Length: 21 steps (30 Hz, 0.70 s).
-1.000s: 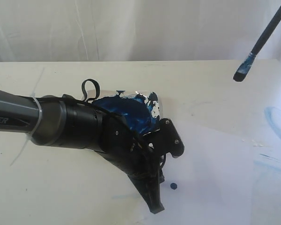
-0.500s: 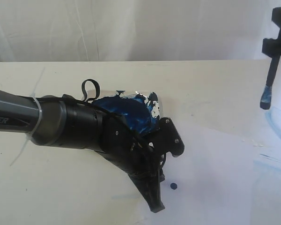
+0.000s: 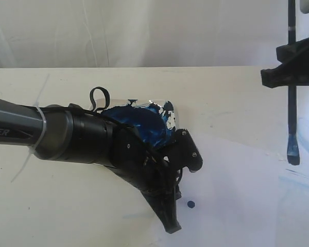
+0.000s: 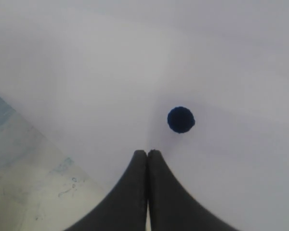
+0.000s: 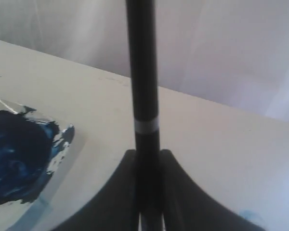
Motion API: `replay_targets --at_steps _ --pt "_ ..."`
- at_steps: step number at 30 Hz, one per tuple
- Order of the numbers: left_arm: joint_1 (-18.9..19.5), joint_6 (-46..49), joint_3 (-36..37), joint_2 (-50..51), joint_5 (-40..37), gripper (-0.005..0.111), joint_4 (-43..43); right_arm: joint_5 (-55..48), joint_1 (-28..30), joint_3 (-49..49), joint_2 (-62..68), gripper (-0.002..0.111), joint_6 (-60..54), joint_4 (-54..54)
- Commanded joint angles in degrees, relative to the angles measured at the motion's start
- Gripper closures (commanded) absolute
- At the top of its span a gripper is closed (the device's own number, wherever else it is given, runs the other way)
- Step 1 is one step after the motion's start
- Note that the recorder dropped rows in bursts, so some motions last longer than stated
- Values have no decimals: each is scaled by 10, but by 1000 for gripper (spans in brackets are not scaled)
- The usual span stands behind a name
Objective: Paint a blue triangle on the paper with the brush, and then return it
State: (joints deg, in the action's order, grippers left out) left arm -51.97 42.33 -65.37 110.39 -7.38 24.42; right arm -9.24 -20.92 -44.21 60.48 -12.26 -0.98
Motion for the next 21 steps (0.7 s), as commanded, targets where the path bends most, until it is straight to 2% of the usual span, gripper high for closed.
replay_targets --at_steps 1,2,4,8,11,15,21 --pt "-1 -1 3 0 -6 107 4 -70 -14 -10 -19 108 -248 -280" --pt "-1 -1 3 0 -6 107 4 -88 -13 -10 -21 108 -337 -384" --pt "-1 -1 3 0 -2 107 4 -98 -13 -10 -24 108 -458 -506" --pt "-1 -1 3 0 8 107 4 -155 -10 -10 -23 108 -655 -702" --pt "-1 -1 3 0 10 107 4 -182 37 -10 -20 108 -673 -728" --pt "-1 -1 3 0 10 107 4 -325 128 -10 0 108 -720 -789" --pt "-1 -1 3 0 17 107 4 -414 203 -10 37 108 -783 -830"
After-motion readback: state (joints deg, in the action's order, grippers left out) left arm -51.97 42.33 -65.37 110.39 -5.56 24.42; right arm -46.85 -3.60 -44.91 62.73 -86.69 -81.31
